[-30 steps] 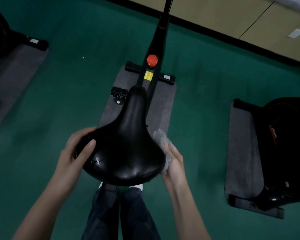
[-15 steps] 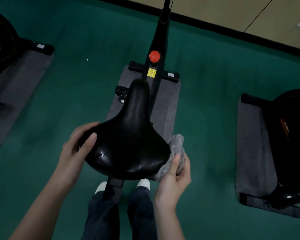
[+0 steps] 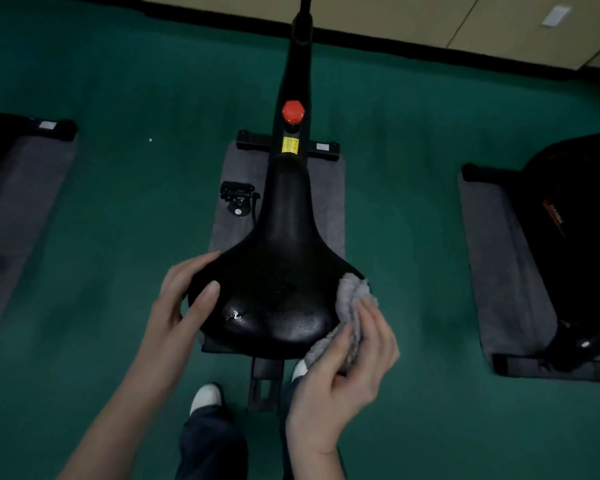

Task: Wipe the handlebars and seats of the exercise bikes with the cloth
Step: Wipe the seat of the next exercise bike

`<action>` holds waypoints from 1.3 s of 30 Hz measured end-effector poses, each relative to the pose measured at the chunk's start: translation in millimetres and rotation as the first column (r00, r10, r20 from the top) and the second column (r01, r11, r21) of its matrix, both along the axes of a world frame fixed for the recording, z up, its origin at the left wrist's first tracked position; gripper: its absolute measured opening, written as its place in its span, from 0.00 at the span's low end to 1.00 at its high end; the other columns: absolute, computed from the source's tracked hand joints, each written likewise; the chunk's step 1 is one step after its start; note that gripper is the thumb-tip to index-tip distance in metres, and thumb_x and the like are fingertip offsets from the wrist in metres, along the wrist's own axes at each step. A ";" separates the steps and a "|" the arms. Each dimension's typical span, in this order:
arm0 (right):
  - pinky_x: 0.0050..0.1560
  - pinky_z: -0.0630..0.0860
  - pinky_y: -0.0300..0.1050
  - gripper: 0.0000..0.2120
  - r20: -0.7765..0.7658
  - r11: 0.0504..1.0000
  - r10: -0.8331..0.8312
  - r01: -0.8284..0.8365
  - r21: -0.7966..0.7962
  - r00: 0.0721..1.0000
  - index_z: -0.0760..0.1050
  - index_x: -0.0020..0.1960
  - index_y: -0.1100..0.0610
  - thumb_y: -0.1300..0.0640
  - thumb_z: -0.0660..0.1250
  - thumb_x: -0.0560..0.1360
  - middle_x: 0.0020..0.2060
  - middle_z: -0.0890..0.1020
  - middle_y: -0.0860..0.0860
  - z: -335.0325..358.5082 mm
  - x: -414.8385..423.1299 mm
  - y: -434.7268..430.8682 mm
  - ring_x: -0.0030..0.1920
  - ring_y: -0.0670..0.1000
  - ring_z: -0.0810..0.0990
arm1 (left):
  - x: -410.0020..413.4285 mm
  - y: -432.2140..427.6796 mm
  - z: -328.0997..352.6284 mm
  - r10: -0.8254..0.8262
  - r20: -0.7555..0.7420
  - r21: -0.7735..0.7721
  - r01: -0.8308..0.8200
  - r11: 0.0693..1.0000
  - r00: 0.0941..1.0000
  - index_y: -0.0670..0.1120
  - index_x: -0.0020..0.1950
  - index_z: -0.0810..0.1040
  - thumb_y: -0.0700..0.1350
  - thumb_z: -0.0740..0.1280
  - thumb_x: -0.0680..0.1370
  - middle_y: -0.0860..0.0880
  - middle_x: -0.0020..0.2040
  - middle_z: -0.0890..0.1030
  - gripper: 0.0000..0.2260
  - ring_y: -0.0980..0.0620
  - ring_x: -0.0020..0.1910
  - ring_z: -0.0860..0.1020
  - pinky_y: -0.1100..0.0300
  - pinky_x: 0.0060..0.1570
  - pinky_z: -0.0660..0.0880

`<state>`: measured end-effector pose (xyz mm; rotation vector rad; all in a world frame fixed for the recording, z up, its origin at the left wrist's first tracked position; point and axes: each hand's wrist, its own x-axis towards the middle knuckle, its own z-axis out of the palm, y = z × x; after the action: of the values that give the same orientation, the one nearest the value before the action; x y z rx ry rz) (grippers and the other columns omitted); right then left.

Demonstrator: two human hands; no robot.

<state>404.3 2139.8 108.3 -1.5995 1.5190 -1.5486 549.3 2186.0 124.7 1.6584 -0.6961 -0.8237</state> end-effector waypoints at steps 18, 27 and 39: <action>0.59 0.72 0.50 0.10 -0.374 0.990 0.131 -0.139 0.006 0.918 0.79 0.56 0.63 0.67 0.63 0.76 0.53 0.80 0.53 27.6 41.3 24.8 0.55 0.52 0.74 | 54.0 12.5 -8.6 -0.453 0.098 0.102 0.444 0.890 0.886 0.65 0.70 0.63 0.67 0.77 0.54 0.72 0.65 0.63 0.48 0.68 0.69 0.62 0.66 0.67 0.59; 0.60 0.71 0.54 0.14 -0.472 0.976 0.219 -0.180 0.126 0.854 0.79 0.57 0.62 0.69 0.64 0.72 0.54 0.80 0.52 44.0 67.4 33.5 0.55 0.50 0.72 | 51.4 8.8 -22.0 -0.391 0.155 0.038 0.390 0.920 0.907 0.61 0.67 0.66 0.55 0.79 0.57 0.67 0.66 0.66 0.42 0.64 0.68 0.66 0.68 0.68 0.62; 0.55 0.72 0.42 0.12 -0.590 0.867 0.485 -0.442 0.228 0.646 0.80 0.54 0.63 0.69 0.63 0.73 0.50 0.80 0.54 63.9 68.6 -6.2 0.52 0.53 0.74 | 38.6 15.1 -22.9 -0.266 0.057 0.018 0.265 0.964 0.962 0.66 0.62 0.65 0.62 0.79 0.53 0.74 0.62 0.65 0.41 0.71 0.64 0.66 0.79 0.60 0.60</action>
<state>472.9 2133.5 172.3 -2.3912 1.2504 -0.6803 587.9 2201.0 101.7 1.6246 -0.9724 -0.9712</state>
